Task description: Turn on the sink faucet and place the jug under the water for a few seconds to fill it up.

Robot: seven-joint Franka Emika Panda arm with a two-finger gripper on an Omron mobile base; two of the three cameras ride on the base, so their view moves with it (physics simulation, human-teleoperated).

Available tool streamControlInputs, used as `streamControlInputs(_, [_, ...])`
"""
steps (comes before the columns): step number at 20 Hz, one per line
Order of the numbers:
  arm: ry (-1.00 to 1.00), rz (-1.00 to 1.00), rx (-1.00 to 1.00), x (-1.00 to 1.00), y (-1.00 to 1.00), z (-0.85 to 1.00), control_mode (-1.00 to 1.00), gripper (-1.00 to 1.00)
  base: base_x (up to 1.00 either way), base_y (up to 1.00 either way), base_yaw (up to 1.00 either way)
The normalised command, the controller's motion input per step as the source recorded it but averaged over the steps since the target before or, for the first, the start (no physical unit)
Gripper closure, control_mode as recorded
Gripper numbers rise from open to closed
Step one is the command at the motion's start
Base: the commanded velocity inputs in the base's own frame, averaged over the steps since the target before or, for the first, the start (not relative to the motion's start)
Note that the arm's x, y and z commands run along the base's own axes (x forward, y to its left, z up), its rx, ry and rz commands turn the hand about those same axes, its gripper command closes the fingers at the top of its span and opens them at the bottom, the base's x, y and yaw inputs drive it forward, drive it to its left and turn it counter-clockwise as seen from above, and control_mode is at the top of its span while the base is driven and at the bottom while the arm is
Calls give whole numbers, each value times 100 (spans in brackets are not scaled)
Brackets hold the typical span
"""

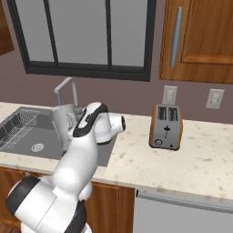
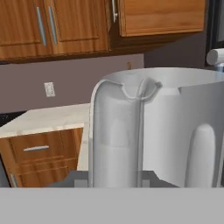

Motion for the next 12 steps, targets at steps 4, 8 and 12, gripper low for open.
streamControlInputs(4, [10,3,1,52,0,1,-100,100,0,0,0])
streamControlInputs(8, [4,7,0,46,0,0,-100,100,0,0,0])
streamControlInputs(12, [2,12,0,39,3,0,-100,100,0,0,0])
